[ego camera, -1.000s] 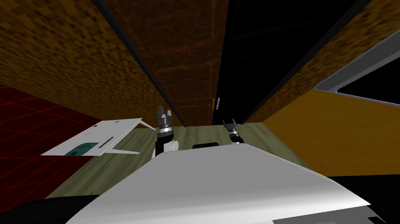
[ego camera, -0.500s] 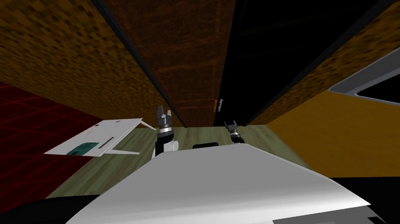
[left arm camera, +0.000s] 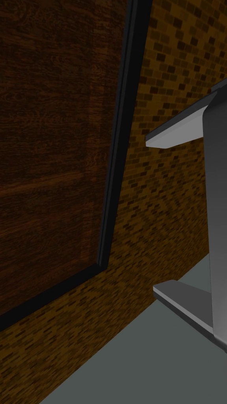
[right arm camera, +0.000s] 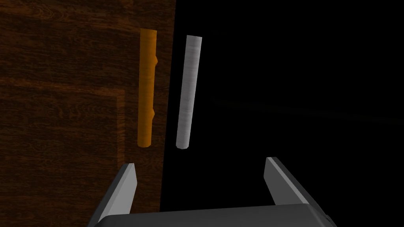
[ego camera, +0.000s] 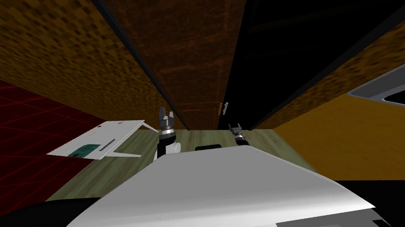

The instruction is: Pull the door open

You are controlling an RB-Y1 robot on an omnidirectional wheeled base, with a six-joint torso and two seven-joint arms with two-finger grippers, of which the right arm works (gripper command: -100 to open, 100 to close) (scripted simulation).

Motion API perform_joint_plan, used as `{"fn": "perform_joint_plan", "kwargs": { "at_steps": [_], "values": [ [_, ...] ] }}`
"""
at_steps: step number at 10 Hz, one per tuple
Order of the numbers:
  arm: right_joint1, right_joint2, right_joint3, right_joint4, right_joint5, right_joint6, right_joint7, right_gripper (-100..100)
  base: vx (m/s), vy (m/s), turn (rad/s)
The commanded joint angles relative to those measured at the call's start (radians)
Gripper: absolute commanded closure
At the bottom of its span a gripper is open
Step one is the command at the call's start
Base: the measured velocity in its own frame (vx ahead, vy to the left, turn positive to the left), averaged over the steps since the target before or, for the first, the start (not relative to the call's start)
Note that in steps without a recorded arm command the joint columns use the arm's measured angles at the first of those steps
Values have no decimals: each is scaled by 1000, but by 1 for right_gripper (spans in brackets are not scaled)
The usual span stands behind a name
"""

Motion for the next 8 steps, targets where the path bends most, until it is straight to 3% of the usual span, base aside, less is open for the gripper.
{"fn": "perform_joint_plan", "kwargs": {
  "at_steps": [1,5,8],
  "values": [
    [-8,-6,7,28,-12,-8,-30,-100,104,0,42],
    [-34,-29,26,109,-49,-31,-119,-100,137,-3,57],
    [-49,-40,34,145,-66,-41,-160,-100,121,1,40]
  ]
}}
